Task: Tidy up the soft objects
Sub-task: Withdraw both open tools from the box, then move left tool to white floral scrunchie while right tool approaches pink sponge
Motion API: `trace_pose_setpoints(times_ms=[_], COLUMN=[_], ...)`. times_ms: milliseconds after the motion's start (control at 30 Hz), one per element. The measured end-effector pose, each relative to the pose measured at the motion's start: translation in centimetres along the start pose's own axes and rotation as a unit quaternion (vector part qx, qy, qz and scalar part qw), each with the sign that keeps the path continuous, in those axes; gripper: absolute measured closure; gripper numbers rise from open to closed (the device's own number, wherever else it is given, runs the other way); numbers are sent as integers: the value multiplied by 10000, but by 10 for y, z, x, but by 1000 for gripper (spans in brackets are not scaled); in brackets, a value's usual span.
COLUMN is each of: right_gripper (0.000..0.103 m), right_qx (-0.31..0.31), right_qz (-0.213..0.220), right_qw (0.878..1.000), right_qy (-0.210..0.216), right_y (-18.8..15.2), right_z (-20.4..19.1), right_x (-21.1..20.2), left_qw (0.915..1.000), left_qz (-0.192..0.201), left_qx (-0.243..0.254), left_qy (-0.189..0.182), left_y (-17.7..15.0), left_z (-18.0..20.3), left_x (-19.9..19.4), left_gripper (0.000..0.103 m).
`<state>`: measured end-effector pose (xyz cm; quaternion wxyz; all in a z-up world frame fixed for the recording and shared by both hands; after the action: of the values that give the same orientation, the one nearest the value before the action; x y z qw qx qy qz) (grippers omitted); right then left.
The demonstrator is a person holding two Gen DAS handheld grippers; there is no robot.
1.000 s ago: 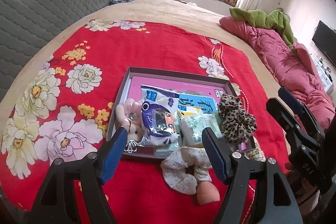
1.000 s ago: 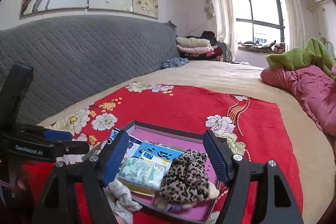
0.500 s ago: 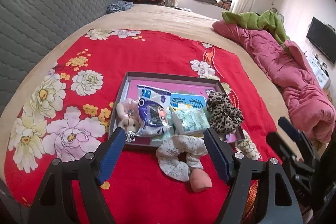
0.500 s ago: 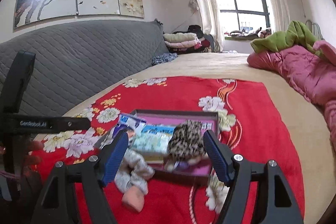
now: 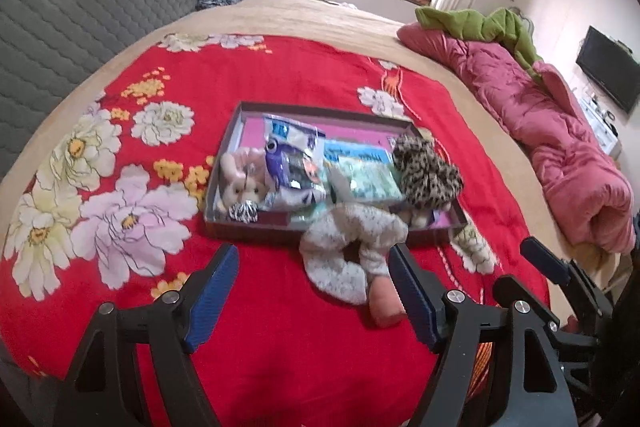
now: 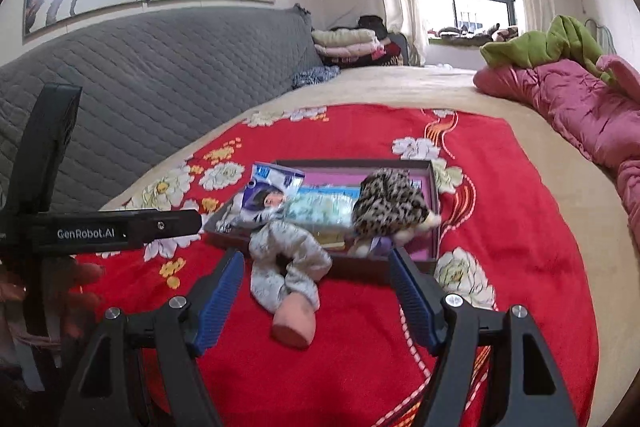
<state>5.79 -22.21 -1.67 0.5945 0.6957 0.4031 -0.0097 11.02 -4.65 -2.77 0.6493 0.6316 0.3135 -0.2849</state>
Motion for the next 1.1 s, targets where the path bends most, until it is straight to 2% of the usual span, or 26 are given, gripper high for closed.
trace_pose_setpoints(times_ms=[600,1100], right_gripper=[30,30], right_qx=[2,103], right_qz=[-829,-1121], right_qw=[9965,9936], right_qy=[71,-55], right_y=[-40,-59], right_z=[-11,3], right_x=[40,67], left_qw=[9987,9973], left_qz=[-425,-697], left_qx=[257,198], left_qy=[-100,-104], left_y=[-40,-39], left_z=[13,26], left_x=[35,75], left_gripper=[25,25])
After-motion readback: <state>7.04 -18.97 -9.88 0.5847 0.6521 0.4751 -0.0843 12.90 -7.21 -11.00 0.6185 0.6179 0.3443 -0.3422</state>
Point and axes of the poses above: each gripper's, at about its wrist camera, not at the fingertips, and x roughly the way its jaws point, z to its right, y to its top, the point moved 7 cm from there along x, roughly the way its jaws point, and after that the axes turned 15 degrees about y, right-handed, at the moved point
